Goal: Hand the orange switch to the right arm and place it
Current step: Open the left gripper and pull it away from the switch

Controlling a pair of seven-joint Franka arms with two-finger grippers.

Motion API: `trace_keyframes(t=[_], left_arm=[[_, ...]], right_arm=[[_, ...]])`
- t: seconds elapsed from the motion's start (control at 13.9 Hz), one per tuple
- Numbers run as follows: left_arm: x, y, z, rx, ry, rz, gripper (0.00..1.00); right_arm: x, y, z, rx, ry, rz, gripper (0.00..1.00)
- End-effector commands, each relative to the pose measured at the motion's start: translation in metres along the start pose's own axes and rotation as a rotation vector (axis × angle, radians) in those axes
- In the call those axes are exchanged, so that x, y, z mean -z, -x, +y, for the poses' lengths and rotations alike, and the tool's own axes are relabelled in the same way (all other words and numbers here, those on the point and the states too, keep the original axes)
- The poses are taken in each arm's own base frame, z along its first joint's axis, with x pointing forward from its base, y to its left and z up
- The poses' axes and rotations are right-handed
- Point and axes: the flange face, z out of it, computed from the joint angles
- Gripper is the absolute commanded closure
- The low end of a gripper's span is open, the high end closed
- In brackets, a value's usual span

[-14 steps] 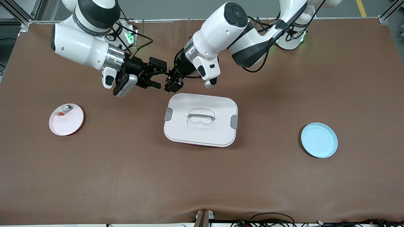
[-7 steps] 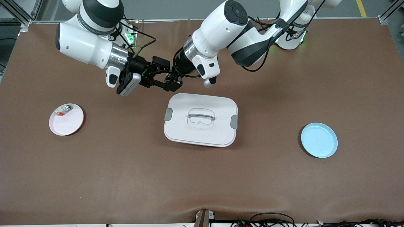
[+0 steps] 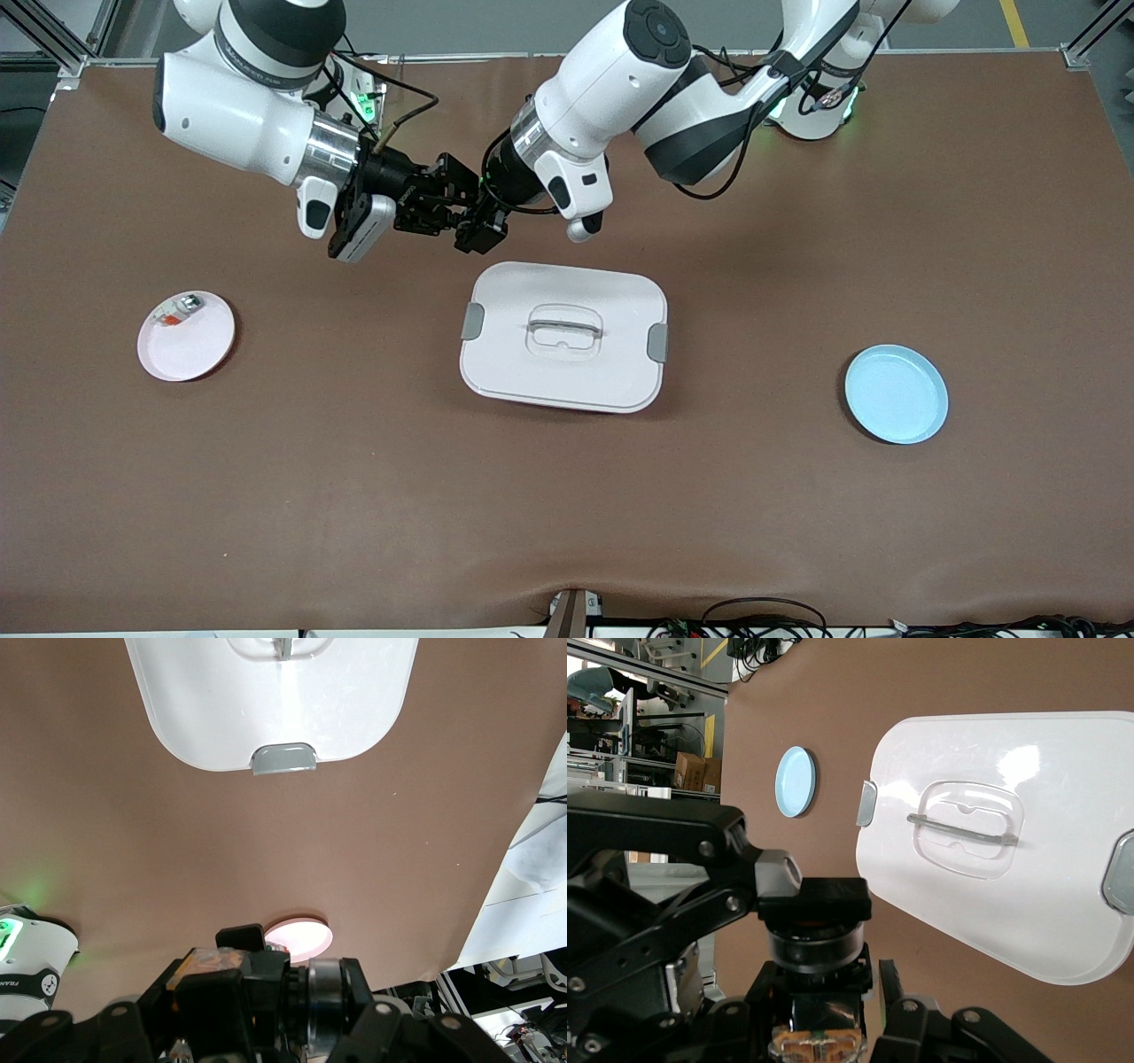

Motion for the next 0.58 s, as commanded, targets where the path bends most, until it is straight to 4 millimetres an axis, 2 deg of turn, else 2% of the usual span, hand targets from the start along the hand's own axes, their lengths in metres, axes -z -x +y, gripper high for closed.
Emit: trace_keyframes(t=[0.0,0.07,0.14,0.22,0.29,0.5], left_arm=[[0.0086,0.0089,0.0008,0.002,0.008,-0.026,0.95],[0.0091,0.0101,0.0000,-0.003,0.009,-0.025,0.95],[0.0077,0.0083,0.0010,-0.004,0.009,-0.023,0.90],[0.0086,0.0088,0.0009,-0.009,0.011,-0.022,0.82],[0.0094,0.0093,0.0008,-0.014,0.014,-0.019,0.81],[0.0120,0.0107,0.0006,-0.048,0.033,0.002,0.51]], right_arm=[[0.0020,0.0005,0.0043,-0.010,-0.008,0.008,0.69],[0.0028,-0.0001,0.0030,-0.008,-0.009,0.010,0.81],[0.0035,-0.0005,0.0018,0.003,-0.011,0.011,1.00],[0.0043,-0.0011,0.0005,0.002,-0.012,0.012,1.00],[0.0051,-0.0017,-0.0008,0.000,-0.013,0.014,1.00],[0.0060,-0.0029,0.0002,0.004,-0.013,0.017,1.00]])
